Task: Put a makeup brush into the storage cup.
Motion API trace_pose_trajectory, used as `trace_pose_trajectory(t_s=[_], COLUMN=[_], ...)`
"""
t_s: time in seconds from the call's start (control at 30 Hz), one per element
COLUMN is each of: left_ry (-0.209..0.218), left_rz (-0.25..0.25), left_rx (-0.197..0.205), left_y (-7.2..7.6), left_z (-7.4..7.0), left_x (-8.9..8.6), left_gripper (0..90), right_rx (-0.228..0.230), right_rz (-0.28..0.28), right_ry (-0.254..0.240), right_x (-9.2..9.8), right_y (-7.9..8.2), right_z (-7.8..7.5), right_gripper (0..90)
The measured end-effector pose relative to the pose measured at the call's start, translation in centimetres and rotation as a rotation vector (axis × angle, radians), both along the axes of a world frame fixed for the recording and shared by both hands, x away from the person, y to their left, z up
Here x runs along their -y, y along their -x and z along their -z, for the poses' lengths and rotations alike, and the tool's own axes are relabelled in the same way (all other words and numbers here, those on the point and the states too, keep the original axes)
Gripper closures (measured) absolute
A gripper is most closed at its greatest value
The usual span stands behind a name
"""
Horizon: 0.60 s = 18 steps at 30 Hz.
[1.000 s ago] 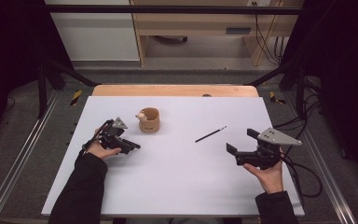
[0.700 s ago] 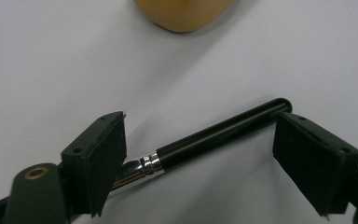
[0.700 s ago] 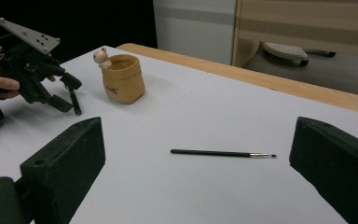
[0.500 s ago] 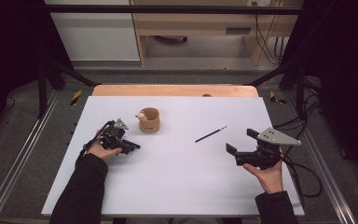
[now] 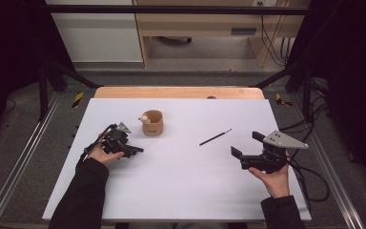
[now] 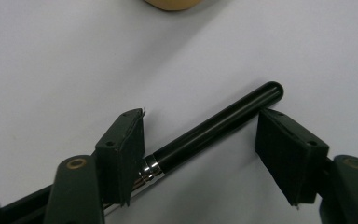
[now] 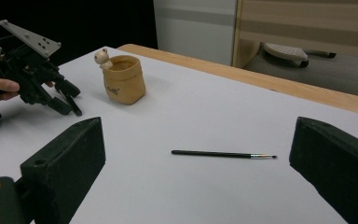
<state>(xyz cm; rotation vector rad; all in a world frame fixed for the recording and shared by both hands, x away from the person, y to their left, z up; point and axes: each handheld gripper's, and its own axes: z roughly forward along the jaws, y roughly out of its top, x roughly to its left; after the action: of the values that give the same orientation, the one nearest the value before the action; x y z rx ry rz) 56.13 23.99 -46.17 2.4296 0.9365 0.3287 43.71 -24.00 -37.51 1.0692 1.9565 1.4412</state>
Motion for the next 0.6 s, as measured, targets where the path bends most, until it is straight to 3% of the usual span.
trace_pose_trajectory(t_s=[0.6], left_ry=[-0.04], left_rz=[-0.003], left_rx=[-0.055], left_y=[0.55], left_z=[-0.64], left_x=[0.35], left_gripper=[48.7], right_rx=[0.0], right_rz=[-0.003], right_ry=[0.004], right_x=[-0.14], right_y=[0.01], right_z=[-0.01], right_gripper=[4.0])
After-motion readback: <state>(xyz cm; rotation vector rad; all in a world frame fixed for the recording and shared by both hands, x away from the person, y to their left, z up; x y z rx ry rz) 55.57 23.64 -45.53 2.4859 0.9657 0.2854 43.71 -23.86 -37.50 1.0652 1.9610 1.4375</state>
